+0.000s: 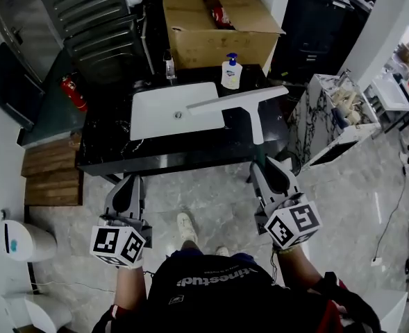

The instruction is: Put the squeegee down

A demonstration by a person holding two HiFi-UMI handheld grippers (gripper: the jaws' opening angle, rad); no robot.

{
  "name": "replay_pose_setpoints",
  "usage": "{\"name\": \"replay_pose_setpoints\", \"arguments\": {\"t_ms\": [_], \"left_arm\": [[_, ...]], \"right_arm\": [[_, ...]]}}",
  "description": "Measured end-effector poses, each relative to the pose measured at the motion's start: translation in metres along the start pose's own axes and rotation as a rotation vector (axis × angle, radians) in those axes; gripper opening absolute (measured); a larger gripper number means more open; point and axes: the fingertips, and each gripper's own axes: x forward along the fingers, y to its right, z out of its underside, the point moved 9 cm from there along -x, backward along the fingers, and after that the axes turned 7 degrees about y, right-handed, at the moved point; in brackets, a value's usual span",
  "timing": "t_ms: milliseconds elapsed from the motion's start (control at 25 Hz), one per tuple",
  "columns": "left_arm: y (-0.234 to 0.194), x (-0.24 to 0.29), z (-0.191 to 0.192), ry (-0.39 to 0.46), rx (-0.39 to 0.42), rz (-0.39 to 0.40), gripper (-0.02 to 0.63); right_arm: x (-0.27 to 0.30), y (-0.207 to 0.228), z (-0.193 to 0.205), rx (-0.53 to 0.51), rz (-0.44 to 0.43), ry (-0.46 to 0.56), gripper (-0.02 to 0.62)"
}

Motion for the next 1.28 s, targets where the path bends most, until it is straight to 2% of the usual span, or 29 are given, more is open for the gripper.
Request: {"name": "replay_pose_setpoints", "arguments": {"t_ms": [160, 400, 600, 800, 1040, 1160, 1280], "left_arm": [[-0.053, 0.045, 0.005, 0.016, -0.028, 0.021, 0.013], [-0.136, 0.110, -0.013, 0.033, -0.046, 0.040, 0.012], [-0.182, 0.146, -0.015, 0.039, -0.047, 0.067, 0.012], [-0.194, 0.168, -0.010, 0.032, -0.061, 0.075, 0.013], [-0.188, 0.188, -0.016, 0.033, -0.064, 0.041, 0.012], [-0.184, 0.191, -0.017, 0.032, -0.042, 0.034, 0.012], [-0.182, 0.192, -0.014, 0.026, -0.040, 0.012, 0.012]], "right_arm": [[0.065, -0.012, 0.008, -0.020, -0.021, -0.027, 0.114], [0.174, -0.040, 0.009, -0.054, -0.049, -0.030, 0.114], [0.222, -0.051, 0.012, -0.060, -0.028, -0.034, 0.114], [0.244, -0.040, 0.013, -0.059, -0.014, -0.052, 0.114], [0.269, -0.014, 0.022, -0.039, -0.043, -0.099, 0.114], [0.283, 0.000, 0.049, -0.014, -0.057, -0.166, 0.114], [0.297, 0.017, 0.095, 0.020, -0.059, -0.291, 0.114]]}}
